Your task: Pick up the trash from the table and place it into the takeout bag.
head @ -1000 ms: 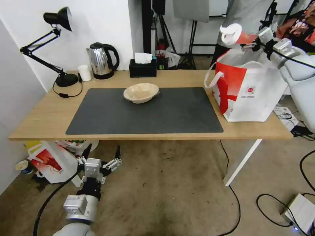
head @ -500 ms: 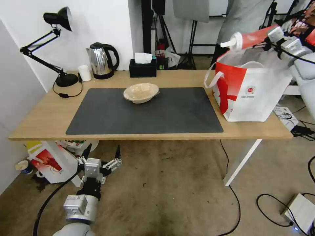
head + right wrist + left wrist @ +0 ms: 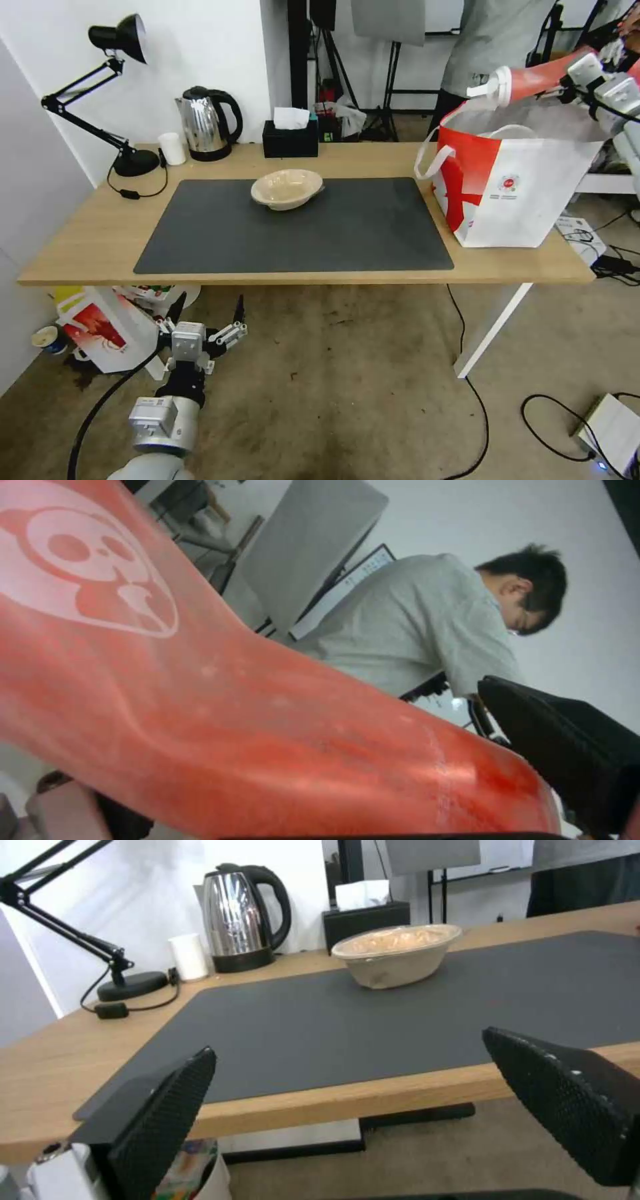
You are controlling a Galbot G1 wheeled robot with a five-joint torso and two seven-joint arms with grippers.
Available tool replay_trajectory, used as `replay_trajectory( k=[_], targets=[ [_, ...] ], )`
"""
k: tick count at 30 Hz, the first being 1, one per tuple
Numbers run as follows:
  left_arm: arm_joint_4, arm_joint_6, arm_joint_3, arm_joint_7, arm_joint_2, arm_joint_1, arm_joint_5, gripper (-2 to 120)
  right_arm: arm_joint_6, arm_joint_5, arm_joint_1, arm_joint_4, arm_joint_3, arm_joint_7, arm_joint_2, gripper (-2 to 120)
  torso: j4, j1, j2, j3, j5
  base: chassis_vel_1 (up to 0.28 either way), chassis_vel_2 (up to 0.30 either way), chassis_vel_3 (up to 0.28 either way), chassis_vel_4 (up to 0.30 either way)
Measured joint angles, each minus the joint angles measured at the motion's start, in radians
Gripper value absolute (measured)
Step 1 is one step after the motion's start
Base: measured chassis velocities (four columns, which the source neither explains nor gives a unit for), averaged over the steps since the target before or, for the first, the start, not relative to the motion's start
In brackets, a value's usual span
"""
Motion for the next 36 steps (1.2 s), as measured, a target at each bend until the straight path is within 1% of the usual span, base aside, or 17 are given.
replay_trajectory(
  k=[3,4,6,7,11,12,14,15,16,19,22,25,31,36],
  targets=[
    [0.0,0.0,0.0,0.0,0.0,0.0,0.0,100,0.025,-0.102,0.005,0.014,-0.003,-0.022,-0.004,100,0.0001,0.0,0.0,0.0,0.0001,0.0,0.0,0.0,0.0],
    [0.0,0.0,0.0,0.0,0.0,0.0,0.0,100,0.025,-0.102,0.005,0.014,-0.003,-0.022,-0.004,100,0.0001,0.0,0.0,0.0,0.0001,0.0,0.0,0.0,0.0],
    [0.0,0.0,0.0,0.0,0.0,0.0,0.0,100,0.062,-0.193,0.014,0.028,0.009,-0.03,0.002,100,0.0,0.0,0.0,0.0,-0.0003,0.0,0.0,0.0,0.0],
    [0.0,0.0,0.0,0.0,0.0,0.0,0.0,100,0.062,-0.193,0.014,0.028,0.009,-0.03,0.002,100,0.0,0.0,0.0,0.0,-0.0003,0.0,0.0,0.0,0.0],
    [0.0,0.0,0.0,0.0,0.0,0.0,0.0,100,0.115,-0.347,0.013,0.053,0.011,-0.033,0.014,100,0.0002,0.0,0.0,0.0,-0.0002,0.0,0.0,0.0,0.0],
    [0.0,0.0,0.0,0.0,0.0,0.0,0.0,100,0.115,-0.347,0.013,0.053,0.011,-0.033,0.014,100,0.0002,0.0,0.0,0.0,-0.0002,0.0,0.0,0.0,0.0],
    [0.0,0.0,0.0,0.0,0.0,0.0,0.0,100,0.15,-0.457,0.011,0.065,0.014,-0.032,0.018,100,0.0001,0.0,0.0,0.0,-0.0001,0.0,0.0,0.0,0.0],
    [0.0,0.0,0.0,0.0,0.0,0.0,0.0,100,0.161,-0.489,0.011,0.07,0.015,-0.032,0.019,100,0.0,0.0,0.0,0.0,-0.0001,0.0,0.0,0.0,0.0],
    [0.0,0.0,0.0,0.0,0.0,0.0,0.0,100,0.161,-0.489,0.011,0.07,0.015,-0.032,0.019,100,0.0,0.0,0.0,0.0,-0.0001,0.0,0.0,0.0,0.0],
    [0.0,0.0,0.0,0.0,0.0,0.0,0.0,100,0.191,-0.598,0.009,0.107,0.016,-0.033,0.025,100,0.0003,0.0,0.0,0.0,-0.0001,0.0,0.0,0.0,0.0],
    [0.0,0.0,0.0,0.0,0.0,0.0,0.0,100,0.199,-0.635,0.014,0.118,0.013,-0.038,0.025,100,0.0002,0.0,0.0,0.0,-0.0002,0.0,0.0,0.0,0.0],
    [0.0,0.0,0.0,0.0,0.0,0.0,0.0,100,0.201,-0.644,0.016,0.123,0.012,-0.042,0.022,100,0.0002,0.0,0.0,0.0,-0.0001,0.0,0.0,0.0,0.0],
    [0.0,0.0,0.0,0.0,0.0,0.0,0.0,100,0.198,-0.628,-0.012,0.135,0.023,-0.047,-0.007,100,0.0,0.0,0.0,0.0,0.0,0.0,0.0,0.0,0.0],
    [0.0,0.0,0.0,0.0,0.0,0.0,0.0,100,0.191,-0.607,-0.039,0.137,0.055,-0.048,-0.039,100,0.0,0.0,0.0,0.0,0.0,0.0,0.0,0.0,0.0]
  ],
)
